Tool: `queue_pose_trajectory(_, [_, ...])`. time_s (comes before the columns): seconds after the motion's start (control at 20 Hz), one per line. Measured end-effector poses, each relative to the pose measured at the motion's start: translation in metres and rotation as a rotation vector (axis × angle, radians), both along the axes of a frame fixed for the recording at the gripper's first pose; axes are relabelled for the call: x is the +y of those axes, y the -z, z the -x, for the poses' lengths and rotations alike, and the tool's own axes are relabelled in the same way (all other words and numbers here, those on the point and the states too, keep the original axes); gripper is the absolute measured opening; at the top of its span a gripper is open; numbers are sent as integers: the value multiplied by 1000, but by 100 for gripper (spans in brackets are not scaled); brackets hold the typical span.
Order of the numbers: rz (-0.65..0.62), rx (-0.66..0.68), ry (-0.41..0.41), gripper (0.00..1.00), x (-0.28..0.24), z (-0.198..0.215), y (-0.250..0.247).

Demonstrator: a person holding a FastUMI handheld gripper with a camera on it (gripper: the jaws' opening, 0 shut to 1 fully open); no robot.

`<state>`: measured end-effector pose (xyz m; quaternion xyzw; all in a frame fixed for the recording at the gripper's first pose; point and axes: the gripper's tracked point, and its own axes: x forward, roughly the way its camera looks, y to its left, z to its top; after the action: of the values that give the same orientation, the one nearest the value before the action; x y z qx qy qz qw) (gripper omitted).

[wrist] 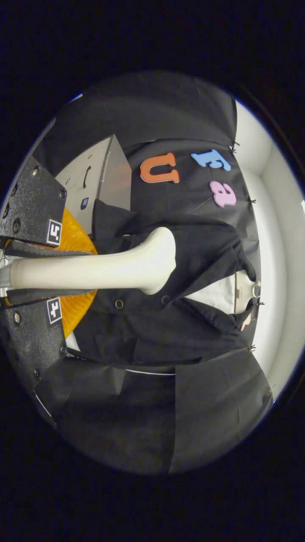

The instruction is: Iron the clothes twice with a garment steamer, once on the left side and once on the right side.

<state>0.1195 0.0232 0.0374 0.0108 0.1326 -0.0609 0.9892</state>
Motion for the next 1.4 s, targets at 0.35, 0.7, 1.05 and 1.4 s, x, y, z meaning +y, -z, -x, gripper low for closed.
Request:
queue_pose_trajectory(0.35, [-12,99,54,32,-12,10,86])
queue_pose_trajectory(0.7, [-8,209,67,32,-9,26,176])
queue_pose_trajectory(1.05, [-3,292,79,32,-13,30,221])
queue_pose_trajectory(1.4, [-20,243,24,31,-20,45,175])
